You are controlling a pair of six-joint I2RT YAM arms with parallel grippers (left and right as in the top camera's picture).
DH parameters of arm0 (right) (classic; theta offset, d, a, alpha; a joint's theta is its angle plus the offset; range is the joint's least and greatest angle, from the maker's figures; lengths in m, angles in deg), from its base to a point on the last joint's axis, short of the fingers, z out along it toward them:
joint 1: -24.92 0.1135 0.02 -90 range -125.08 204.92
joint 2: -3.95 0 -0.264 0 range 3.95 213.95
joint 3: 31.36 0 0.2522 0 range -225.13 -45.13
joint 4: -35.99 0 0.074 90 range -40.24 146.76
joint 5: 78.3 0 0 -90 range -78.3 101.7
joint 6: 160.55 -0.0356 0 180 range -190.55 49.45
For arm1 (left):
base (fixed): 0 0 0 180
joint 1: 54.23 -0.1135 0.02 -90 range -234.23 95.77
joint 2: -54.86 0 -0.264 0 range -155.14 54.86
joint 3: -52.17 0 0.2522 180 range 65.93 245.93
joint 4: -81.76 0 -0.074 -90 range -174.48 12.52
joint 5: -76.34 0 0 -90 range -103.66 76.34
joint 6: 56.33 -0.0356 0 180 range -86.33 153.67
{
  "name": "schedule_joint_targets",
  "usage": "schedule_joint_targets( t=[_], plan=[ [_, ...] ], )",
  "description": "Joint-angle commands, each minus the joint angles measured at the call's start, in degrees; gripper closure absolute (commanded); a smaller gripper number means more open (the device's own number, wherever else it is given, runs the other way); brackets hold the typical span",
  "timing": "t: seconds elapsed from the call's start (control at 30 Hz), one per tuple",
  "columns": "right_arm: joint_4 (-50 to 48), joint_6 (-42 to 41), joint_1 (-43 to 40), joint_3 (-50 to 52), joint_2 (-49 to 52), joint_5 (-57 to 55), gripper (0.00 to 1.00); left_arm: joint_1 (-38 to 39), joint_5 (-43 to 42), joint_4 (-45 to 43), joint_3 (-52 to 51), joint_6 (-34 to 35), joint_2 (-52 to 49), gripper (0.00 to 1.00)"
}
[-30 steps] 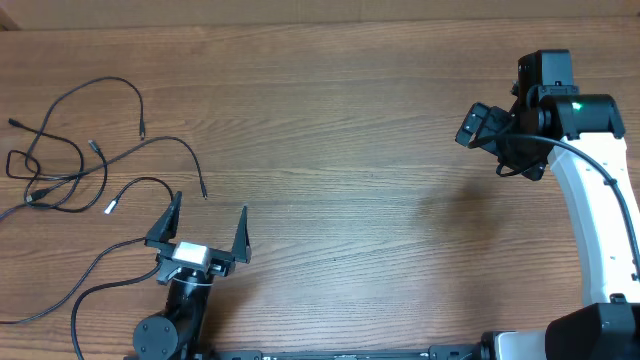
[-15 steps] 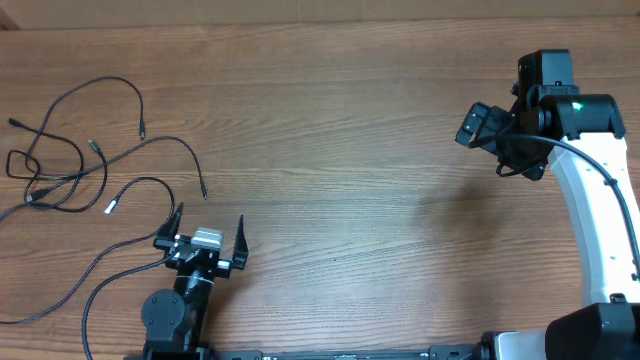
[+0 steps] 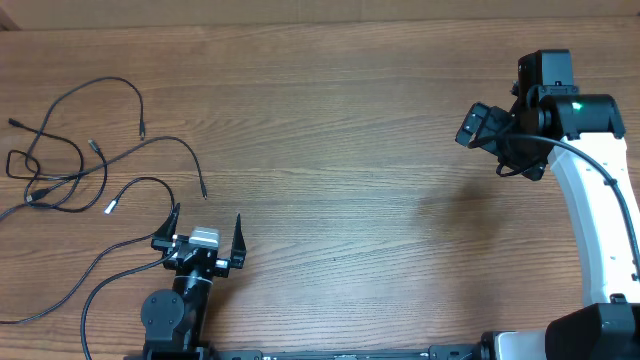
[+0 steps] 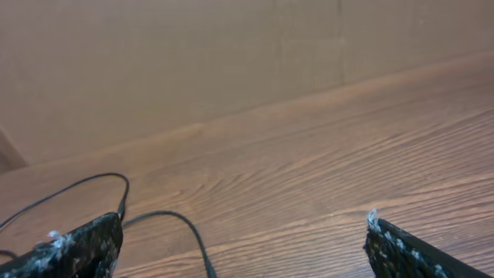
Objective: Untangle cables
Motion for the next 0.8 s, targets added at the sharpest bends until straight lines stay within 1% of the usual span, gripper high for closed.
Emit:
schedule_joint_targets(
  t=[0.0,0.1,0.33,0.47,0.5,0.77],
  plan=[
    [-0.24,0.39,-0.22,0.26,-0.04,0.07,0.0,-0.31,-2.64,-1.11,-0.24,0.83,0.59,0.0],
    [-0.24,0.39,-0.22,0.26,-0.04,0.09,0.0,-0.31,-3.34,-1.2,-0.24,0.83,0.59,0.0],
    [-0.24,0.39,-0.22,0.26,-0.04,0.07,0.0,-0.22,-5.03,-4.9,-0.24,0.2,0.59,0.0],
    [-0.24,0.39,-0.22,0.26,-0.04,0.09,0.0,-0.2,-3.34,0.33,-0.24,0.33,0.59,0.0],
    [-0.22,0.39,-0.22,0.26,-0.04,0.09,0.0,-0.22,-2.49,0.28,-0.24,1.77,0.59,0.0],
    [-0.22,0.39,-0.22,0.26,-0.04,0.09,0.0,-0.22,-2.23,0.31,-0.24,2.6,0.59,0.0]
  ],
)
